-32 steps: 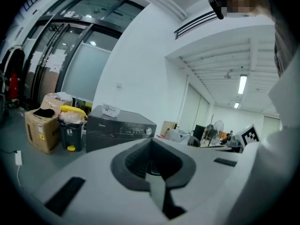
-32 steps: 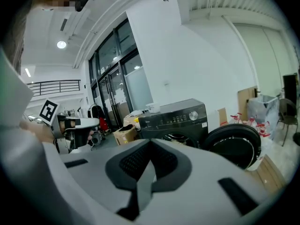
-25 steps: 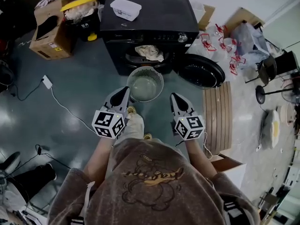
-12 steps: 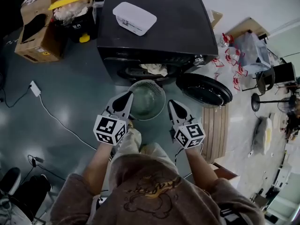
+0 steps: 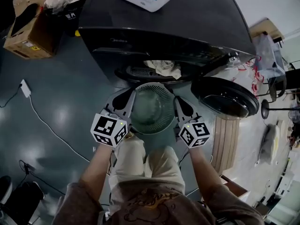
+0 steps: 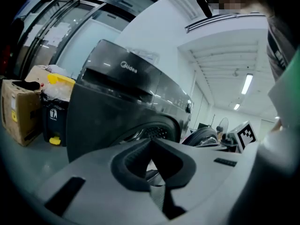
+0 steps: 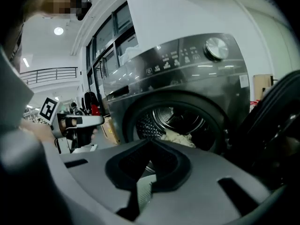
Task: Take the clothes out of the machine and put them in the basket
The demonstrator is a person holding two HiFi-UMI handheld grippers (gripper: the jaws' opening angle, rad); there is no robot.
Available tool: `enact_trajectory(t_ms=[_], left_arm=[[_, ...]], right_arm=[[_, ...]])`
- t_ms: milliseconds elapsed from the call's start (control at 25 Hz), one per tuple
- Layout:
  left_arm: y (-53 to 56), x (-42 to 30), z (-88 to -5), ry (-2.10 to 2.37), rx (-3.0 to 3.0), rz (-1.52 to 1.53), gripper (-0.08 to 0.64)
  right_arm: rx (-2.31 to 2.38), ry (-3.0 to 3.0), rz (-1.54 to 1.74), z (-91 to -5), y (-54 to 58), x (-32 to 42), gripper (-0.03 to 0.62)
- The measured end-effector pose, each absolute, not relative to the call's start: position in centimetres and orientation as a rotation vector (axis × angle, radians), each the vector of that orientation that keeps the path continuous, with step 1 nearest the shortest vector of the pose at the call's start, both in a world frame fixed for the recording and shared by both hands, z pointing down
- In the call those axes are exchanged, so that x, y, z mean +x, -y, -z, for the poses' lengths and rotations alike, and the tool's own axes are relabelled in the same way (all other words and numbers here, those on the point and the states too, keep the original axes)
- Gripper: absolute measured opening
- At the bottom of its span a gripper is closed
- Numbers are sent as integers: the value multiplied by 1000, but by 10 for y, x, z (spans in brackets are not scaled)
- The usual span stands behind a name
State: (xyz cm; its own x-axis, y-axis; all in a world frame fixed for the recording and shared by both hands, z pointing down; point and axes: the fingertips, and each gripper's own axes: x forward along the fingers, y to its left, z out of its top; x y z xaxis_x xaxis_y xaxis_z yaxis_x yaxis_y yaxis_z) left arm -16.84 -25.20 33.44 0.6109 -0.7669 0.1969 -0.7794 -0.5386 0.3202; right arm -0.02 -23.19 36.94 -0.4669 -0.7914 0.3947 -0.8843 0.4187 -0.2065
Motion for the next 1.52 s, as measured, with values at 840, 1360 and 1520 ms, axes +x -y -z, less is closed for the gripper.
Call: enact_trajectory(t_ms=[840,1360,1520], left_arm=[[258,-71,-508,1178,2695,-19,5],[236,-63,-512,1278,2715,-83,5],[240,-57,-516,1256,2712,-81,99]], right_arm=[[1540,2579,-448,-560,231,67,-5],[1516,2653,-415,-571,203,81,-5],[1526,2696,-411,-565,198,83,-5]])
